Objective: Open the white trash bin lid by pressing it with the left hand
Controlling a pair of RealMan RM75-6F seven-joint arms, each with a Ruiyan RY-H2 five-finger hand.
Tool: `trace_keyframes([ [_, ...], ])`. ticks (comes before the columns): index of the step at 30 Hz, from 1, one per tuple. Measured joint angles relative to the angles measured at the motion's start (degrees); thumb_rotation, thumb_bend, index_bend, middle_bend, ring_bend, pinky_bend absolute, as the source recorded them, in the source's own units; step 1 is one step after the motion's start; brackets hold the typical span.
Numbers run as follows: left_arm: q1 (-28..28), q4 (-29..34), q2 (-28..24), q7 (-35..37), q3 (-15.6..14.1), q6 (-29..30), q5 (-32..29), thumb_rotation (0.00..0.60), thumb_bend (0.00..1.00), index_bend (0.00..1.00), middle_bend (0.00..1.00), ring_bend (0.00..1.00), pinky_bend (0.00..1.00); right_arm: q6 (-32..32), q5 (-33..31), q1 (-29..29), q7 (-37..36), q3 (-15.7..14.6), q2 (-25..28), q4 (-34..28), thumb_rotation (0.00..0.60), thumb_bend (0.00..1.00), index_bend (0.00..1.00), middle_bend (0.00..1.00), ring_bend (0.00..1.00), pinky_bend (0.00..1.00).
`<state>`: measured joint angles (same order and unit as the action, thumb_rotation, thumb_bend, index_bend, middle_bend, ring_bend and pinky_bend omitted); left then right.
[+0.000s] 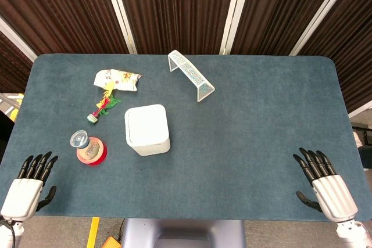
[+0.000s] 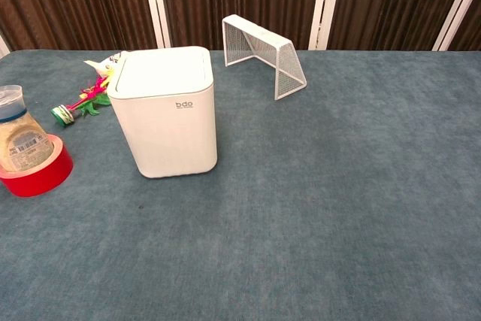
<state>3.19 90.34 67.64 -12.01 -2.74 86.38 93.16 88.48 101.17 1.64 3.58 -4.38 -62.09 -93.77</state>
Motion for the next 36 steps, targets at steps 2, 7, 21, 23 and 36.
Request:
trace_keyframes([
  [2,0.02,0.05,0.04,0.11,-0.03,0.02,0.14,0.600,0.42,0.00,0.00,0.00,0.07,-0.09,0.12,0.03,-0.03,-0.09,0.01,0.00,0.600,0.31,0.00,0.00,0.00,0.00],
  [7,1.03,0.36,1.05,2.43,0.08,0.41,2.90,0.600,0.42,0.00,0.07,0.12,0.36,-0.29,0.60,-0.03,0.45,-0.49,-0.04,-0.03,0.600,0.31,0.00,0.00,0.00,0.00],
  [21,13.85,15.90,0.77,3.80,5.77,-19.65,-8.10,0.600,0.45,0.00,1.00,1.00,1.00,0.06,0.97,0.19,-1.74,-0.58,0.68,0.23,0.600,0.31,0.00,0.00,0.00,0.00],
  [23,15.61,18.66,1.44,-0.08,7.63,-20.58,-13.21,0.600,0.45,0.00,1.00,1.00,1.00,0.04,0.95,0.22,-1.83,-0.58,0.75,0.24,0.600,0.31,0.00,0.00,0.00,0.00],
  [36,24.26,27.71,6.96,-17.47,14.20,-20.79,-32.41,0.600,0.45,0.00,1.00,1.00,1.00,0.78,0.61,0.18,-4.20,-0.39,1.83,0.28,0.600,0.31,0.00,0.00,0.00,0.00],
])
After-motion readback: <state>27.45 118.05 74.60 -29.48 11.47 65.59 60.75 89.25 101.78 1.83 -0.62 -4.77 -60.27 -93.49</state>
